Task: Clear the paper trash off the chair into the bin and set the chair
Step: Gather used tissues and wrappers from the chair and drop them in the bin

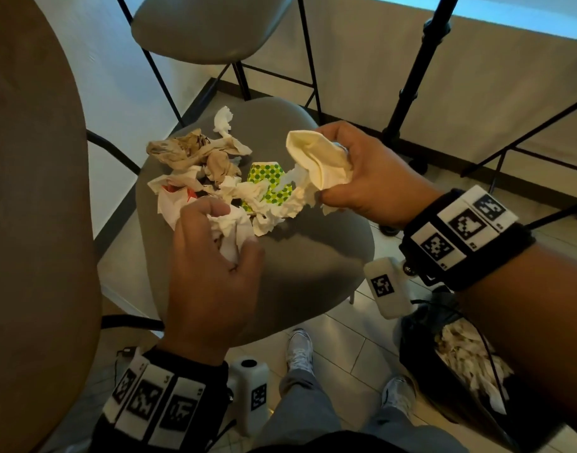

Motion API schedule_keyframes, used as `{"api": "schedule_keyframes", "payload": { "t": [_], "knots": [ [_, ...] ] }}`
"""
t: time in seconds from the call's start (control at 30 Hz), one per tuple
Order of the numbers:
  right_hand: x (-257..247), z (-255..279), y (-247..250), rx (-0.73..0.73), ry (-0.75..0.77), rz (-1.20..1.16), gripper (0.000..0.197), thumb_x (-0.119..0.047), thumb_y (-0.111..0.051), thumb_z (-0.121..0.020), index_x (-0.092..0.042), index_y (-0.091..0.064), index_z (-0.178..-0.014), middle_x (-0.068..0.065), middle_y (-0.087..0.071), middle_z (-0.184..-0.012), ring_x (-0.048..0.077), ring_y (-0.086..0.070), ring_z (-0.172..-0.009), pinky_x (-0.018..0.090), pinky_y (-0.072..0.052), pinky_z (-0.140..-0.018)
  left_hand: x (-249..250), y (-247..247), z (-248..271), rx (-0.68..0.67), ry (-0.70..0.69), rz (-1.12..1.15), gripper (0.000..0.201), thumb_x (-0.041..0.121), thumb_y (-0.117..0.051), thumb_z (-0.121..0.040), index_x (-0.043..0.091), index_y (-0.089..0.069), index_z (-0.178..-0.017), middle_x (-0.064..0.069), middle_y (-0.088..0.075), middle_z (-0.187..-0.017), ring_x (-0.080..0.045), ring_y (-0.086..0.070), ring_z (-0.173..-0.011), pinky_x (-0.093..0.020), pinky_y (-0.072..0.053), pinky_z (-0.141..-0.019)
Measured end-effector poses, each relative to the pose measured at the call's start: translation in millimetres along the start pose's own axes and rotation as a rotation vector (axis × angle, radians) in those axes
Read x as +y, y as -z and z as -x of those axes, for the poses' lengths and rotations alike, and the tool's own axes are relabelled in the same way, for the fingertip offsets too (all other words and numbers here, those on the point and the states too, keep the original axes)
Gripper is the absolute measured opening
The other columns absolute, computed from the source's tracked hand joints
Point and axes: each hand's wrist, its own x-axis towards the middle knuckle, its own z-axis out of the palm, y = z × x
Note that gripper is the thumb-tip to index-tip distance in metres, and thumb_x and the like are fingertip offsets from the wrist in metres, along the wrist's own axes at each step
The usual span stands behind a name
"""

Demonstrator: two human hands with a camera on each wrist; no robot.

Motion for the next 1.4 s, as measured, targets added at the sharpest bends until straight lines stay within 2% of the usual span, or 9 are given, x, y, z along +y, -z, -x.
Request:
{"api": "schedule_keyframes", "payload": {
  "t": [0.1,0.3,0.43,0.6,0.73,0.83,1.07,1.27,1.4],
  "knots": [
    [4.9,16.2,5.2,0.022,-0.024,-0.022,0.062,-0.017,-0.083,-0.076,-0.037,-0.048,-0.123,-0.012,-0.056,-0.109,-0.001,-0.06,-0.091,0.009,-0.053,-0.065,5.2,0.0,0.5,-0.007,-0.053,-0.007,0.044,0.014,-0.075,-0.09,0.011,-0.047,-0.124,-0.001,-0.05,-0.122,-0.021,-0.057,-0.114,-0.013,-0.049,-0.089],
    [10.8,76.6,48.1,0.208,-0.078,-0.089,0.067,-0.02,-0.084,-0.075,-0.035,-0.047,-0.13,-0.011,-0.061,-0.11,-0.006,-0.063,-0.085,0.011,-0.054,-0.067,49.8,0.5,-5.2,-0.043,-0.169,0.127,0.04,0.022,-0.069,-0.092,0.034,-0.042,-0.12,-0.011,-0.057,-0.114,-0.03,-0.064,-0.101,-0.05,-0.057,-0.083],
    [31.4,151.9,86.1,0.355,-0.12,-0.142,0.068,-0.013,-0.083,-0.075,-0.027,-0.048,-0.132,-0.007,-0.061,-0.113,0.002,-0.065,-0.092,0.018,-0.057,-0.069,94.1,-20.9,-9.3,-0.137,-0.295,0.138,0.035,0.027,-0.067,-0.09,0.027,-0.046,-0.118,0.006,-0.055,-0.102,0.003,-0.06,-0.093,-0.014,-0.049,-0.079],
    [79.1,262.0,117.8,0.555,-0.318,-0.074,0.067,-0.02,-0.082,-0.07,-0.036,-0.049,-0.126,-0.021,-0.056,-0.112,-0.004,-0.06,-0.099,0.01,-0.052,-0.074,135.2,-102.5,-0.6,-0.419,-0.304,0.2,0.076,0.071,-0.051,-0.091,0.004,-0.058,-0.125,-0.007,-0.061,-0.111,0.01,-0.055,-0.092,-0.002,-0.038,-0.081],
    [138.1,345.7,116.7,0.71,-0.462,-0.08,0.061,-0.033,-0.079,-0.069,-0.031,-0.052,-0.123,-0.013,-0.058,-0.108,0.012,-0.063,-0.099,0.039,-0.057,-0.079,181.5,-186.6,46.8,-0.603,-0.518,0.383,0.037,0.019,-0.066,-0.096,-0.004,-0.047,-0.117,0.013,-0.046,-0.096,0.016,-0.056,-0.087,-0.001,-0.042,-0.076],
    [198.3,397.5,102.6,0.8,-0.598,-0.187,0.066,-0.033,-0.077,-0.064,-0.034,-0.053,-0.125,0.002,-0.062,-0.108,0.029,-0.065,-0.098,0.061,-0.056,-0.08,194.3,-264.5,77.5,-0.824,-0.477,0.492,0.038,0.009,-0.069,-0.094,0.018,-0.04,-0.118,0.013,-0.048,-0.105,0.002,-0.055,-0.087,-0.017,-0.048,-0.077],
    [337.7,456.0,44.5,0.865,-0.91,-0.391,0.062,-0.013,-0.08,-0.075,-0.03,-0.052,-0.127,-0.005,-0.064,-0.109,0.014,-0.064,-0.096,0.035,-0.058,-0.077,185.4,-438.0,162.3,-1.226,-0.443,0.297,0.044,0.015,-0.07,-0.091,0.037,-0.04,-0.114,0.012,-0.055,-0.096,0.0,-0.056,-0.074,-0.018,-0.048,-0.065],
    [450.2,456.7,-10.2,0.976,-1.126,-0.628,0.059,-0.02,-0.084,-0.07,-0.031,-0.055,-0.121,-0.001,-0.065,-0.11,0.023,-0.067,-0.098,0.045,-0.063,-0.076,143.7,-527.1,220.7,-1.405,-0.448,0.057,0.044,0.031,-0.072,-0.091,0.043,-0.039,-0.118,0.003,-0.06,-0.111,-0.012,-0.063,-0.086,-0.03,-0.055,-0.071],
    [488.2,444.4,-18.8,1.083,-1.193,-0.997,0.087,-0.023,-0.086,-0.062,-0.023,-0.048,-0.14,0.009,-0.062,-0.126,0.029,-0.067,-0.106,0.052,-0.063,-0.08,117.1,-557.9,239.3,-1.541,-0.38,-0.09,0.085,0.057,-0.076,-0.082,0.045,-0.026,-0.149,0.001,-0.045,-0.155,-0.017,-0.051,-0.139,-0.045,-0.047,-0.113]
  ]
}}
